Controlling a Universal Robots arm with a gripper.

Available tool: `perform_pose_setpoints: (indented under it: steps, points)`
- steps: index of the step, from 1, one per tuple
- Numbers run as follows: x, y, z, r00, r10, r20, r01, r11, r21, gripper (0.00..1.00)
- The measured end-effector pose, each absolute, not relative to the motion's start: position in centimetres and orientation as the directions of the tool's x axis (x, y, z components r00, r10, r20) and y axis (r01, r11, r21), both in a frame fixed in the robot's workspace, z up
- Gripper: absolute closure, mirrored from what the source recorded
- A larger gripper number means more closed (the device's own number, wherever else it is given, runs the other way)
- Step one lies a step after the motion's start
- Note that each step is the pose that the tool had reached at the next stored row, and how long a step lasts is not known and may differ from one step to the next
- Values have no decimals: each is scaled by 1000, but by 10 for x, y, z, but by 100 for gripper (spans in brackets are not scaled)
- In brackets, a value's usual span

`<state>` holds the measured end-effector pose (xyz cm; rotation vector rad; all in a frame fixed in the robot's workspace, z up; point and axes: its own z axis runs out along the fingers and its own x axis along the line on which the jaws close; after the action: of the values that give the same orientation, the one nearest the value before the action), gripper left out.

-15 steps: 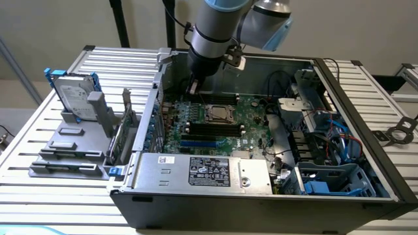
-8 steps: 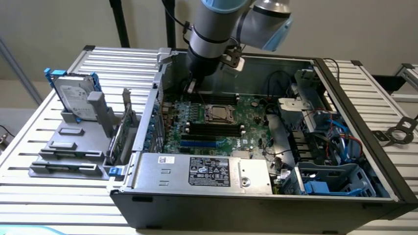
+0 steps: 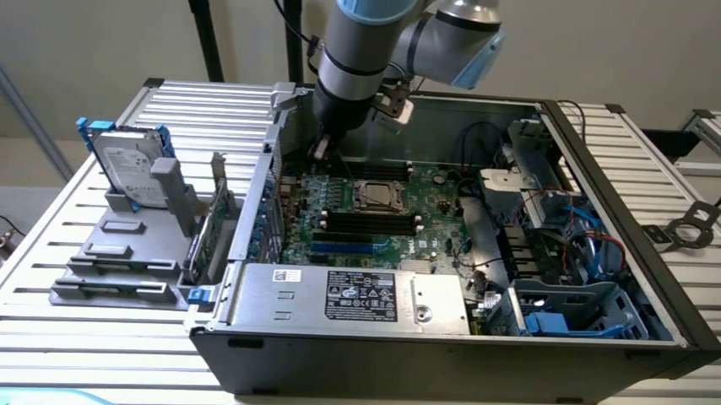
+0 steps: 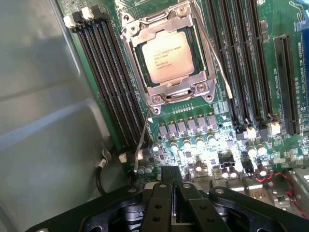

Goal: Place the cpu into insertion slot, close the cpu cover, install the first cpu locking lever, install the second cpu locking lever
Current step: 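Install the first cpu locking lever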

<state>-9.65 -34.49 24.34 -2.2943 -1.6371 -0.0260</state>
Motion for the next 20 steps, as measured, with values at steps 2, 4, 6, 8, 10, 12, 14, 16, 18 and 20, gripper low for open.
perform_pose_setpoints:
  steps: [2,4,6,8,10,12,14,16,18,20]
  points:
    - [-97,-345,243,361,909,210,918,-306,-252,89]
    - [-97,-345,243,379,899,221,912,-322,-255,89]
    - [-97,-345,243,397,888,231,905,-337,-259,89]
    - [-98,-345,243,414,877,242,898,-351,-263,89]
    - [-98,-345,243,431,866,253,891,-366,-268,89]
    - [-98,-345,243,448,855,262,884,-380,-272,89]
    - [-98,-345,243,464,845,266,877,-396,-273,89]
    - [-97,-345,243,475,838,267,871,-407,-274,89]
    - [-97,-345,243,482,834,268,868,-413,-274,89]
    - [-94,-344,243,485,832,270,867,-416,-275,89]
